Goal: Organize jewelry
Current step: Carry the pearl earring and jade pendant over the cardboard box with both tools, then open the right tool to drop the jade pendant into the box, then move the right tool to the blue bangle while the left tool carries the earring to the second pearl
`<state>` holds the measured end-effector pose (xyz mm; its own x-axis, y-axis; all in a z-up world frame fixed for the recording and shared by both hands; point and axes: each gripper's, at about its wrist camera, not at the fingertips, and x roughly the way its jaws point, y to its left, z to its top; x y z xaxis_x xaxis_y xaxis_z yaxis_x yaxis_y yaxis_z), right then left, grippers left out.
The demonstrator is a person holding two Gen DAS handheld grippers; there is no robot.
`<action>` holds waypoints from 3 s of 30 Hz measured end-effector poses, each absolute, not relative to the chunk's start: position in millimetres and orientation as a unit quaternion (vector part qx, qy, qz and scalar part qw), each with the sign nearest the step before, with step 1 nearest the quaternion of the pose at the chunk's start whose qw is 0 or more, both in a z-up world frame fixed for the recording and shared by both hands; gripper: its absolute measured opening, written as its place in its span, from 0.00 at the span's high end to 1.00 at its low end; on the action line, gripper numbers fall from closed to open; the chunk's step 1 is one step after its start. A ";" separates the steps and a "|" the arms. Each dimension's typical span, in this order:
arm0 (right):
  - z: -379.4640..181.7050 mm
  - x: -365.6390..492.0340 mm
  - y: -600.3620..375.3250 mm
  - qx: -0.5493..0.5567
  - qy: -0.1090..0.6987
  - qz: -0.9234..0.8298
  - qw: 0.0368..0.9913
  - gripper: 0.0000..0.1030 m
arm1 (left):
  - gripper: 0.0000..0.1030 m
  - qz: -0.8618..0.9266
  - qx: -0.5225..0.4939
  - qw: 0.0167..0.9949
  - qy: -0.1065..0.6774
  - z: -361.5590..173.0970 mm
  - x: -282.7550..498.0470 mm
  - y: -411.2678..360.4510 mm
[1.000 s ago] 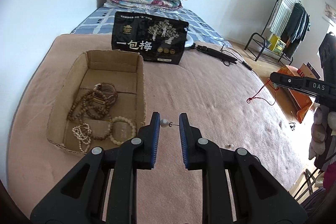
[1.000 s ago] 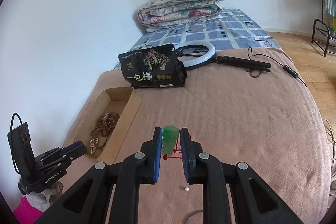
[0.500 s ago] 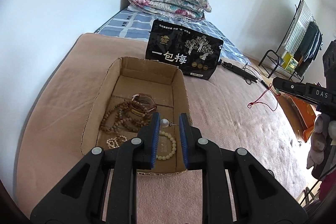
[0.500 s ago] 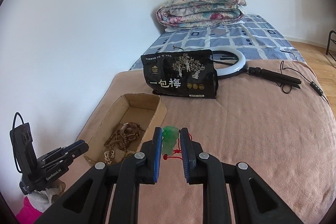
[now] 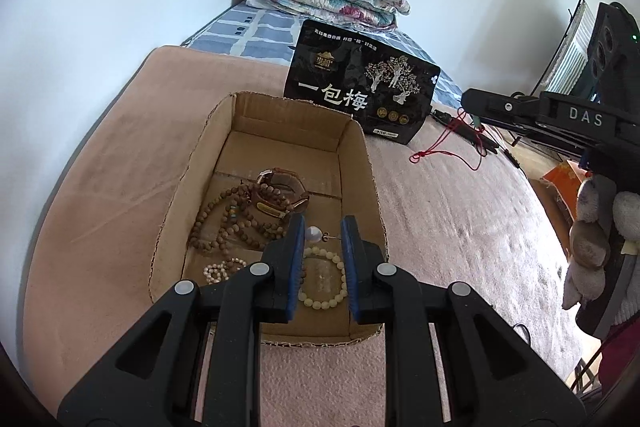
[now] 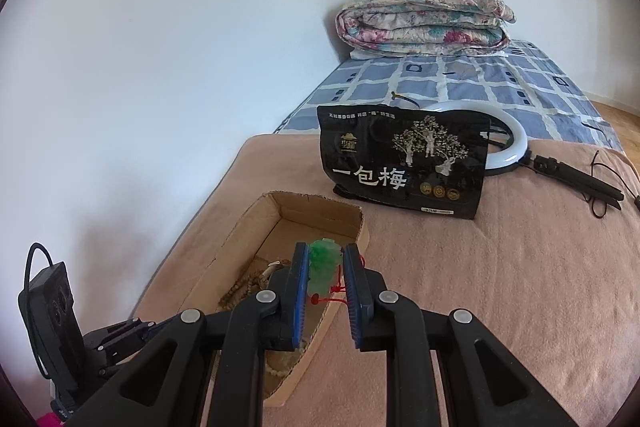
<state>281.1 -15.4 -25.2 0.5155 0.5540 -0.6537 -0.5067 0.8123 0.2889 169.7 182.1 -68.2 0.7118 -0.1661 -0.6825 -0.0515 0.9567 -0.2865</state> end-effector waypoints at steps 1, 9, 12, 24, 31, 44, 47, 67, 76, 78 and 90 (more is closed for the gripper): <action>-27.1 284.1 -10.7 0.030 0.388 0.307 0.869 0.84 | 0.83 -0.031 -0.145 0.913 0.380 -69.6 170.6 183.3; -39.1 303.3 23.3 0.028 0.392 0.325 0.860 0.84 | 0.83 -0.024 -0.155 0.909 0.387 -75.5 173.2 192.2; -45.7 308.5 33.8 0.031 0.397 0.330 0.856 0.84 | 0.83 -0.022 -0.157 0.908 0.388 -76.4 174.8 193.5; -57.8 316.9 35.3 0.033 0.403 0.299 0.865 0.35 | 0.56 -0.020 -0.162 0.904 0.394 -76.6 175.0 192.9; -47.1 313.0 27.1 0.029 0.391 0.281 0.876 0.18 | 0.52 -0.012 -0.160 0.908 0.386 -69.6 170.6 192.0; -24.0 294.8 9.2 0.016 0.377 0.263 0.888 0.12 | 0.52 -0.010 -0.151 0.916 0.371 -46.9 153.4 185.5; -16.8 289.1 -2.9 0.016 0.374 0.255 0.891 0.11 | 0.52 -0.010 -0.147 0.919 0.366 -40.9 149.1 181.9; 25.3 237.8 -131.3 0.010 0.352 0.196 0.915 0.00 | 0.52 -0.053 -0.117 0.928 0.349 -19.2 127.6 109.2; 17.2 214.6 -196.1 -0.007 0.368 0.174 0.913 0.00 | 0.52 -0.095 -0.089 0.923 0.362 -27.4 133.3 55.2; 12.3 206.9 -209.5 -0.009 0.372 0.170 0.912 0.01 | 0.52 -0.104 -0.084 0.920 0.367 -31.4 134.3 44.7; -42.8 160.2 -267.9 -0.042 0.432 0.155 0.888 0.16 | 0.59 -0.161 -0.055 0.899 0.402 -64.7 137.9 -20.4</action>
